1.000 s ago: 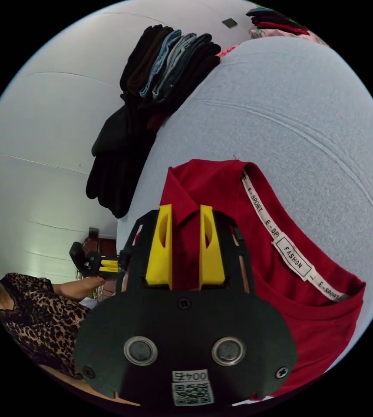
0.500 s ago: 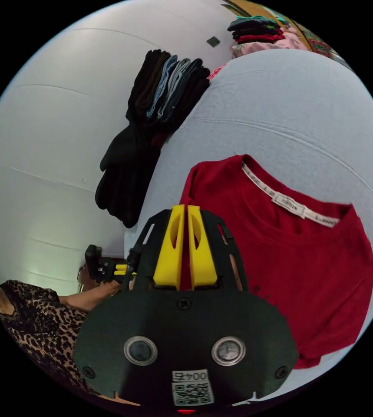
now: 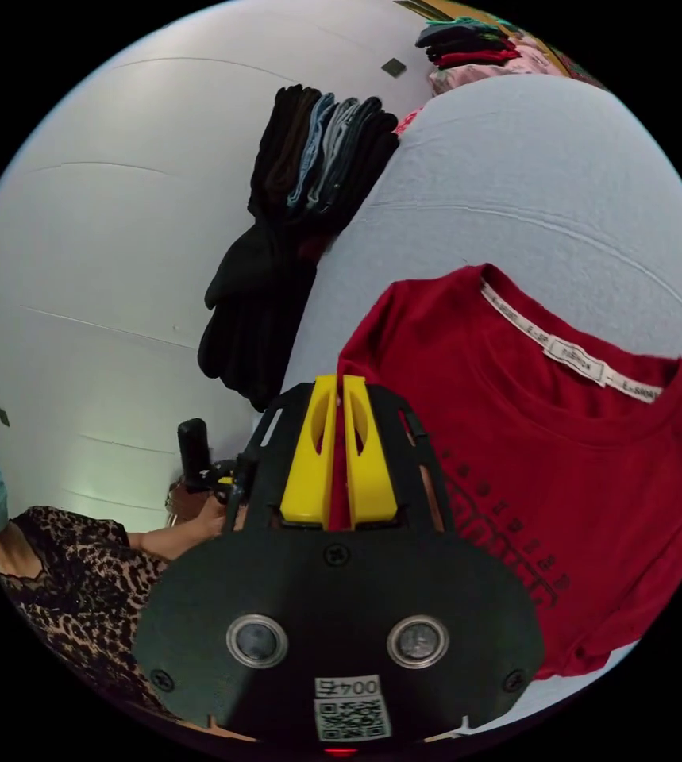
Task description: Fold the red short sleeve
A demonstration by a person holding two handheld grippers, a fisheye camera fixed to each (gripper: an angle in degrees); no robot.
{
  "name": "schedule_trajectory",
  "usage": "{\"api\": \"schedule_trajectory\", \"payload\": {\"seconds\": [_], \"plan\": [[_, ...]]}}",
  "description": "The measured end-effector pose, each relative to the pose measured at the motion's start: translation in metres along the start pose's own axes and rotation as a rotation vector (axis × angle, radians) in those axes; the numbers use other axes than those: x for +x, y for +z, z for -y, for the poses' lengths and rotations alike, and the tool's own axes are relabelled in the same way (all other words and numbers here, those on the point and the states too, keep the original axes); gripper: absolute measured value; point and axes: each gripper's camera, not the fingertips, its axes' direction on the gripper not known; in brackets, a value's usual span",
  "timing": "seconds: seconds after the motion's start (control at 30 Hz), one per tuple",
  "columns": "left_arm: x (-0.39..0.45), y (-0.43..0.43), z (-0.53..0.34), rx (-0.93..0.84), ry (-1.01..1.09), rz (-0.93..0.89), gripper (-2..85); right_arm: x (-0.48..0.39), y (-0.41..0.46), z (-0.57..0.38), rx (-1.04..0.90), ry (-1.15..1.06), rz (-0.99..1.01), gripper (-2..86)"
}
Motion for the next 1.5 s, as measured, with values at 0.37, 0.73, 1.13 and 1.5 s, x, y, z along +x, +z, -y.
{"api": "schedule_trajectory", "payload": {"seconds": [0.37,0.73,1.13,1.5], "plan": [[-0.102,0.05,0.012,0.229,-0.414,-0.455,14.7,-0.05,0.043,0.075,-0.112,-0.021,0.016,0.1],[-0.143,0.067,0.017,0.397,-0.521,-0.684,14.5,-0.06,0.072,0.097,-0.15,-0.003,0.014,0.2],[-0.142,0.007,0.062,0.23,-0.437,-0.506,0.9,-0.031,0.051,0.049,-0.116,0.03,-0.097,0.0],[-0.121,0.009,0.093,0.066,-0.342,-0.437,5.5,-0.003,0.045,0.007,-0.029,0.11,-0.017,-0.1]]}}
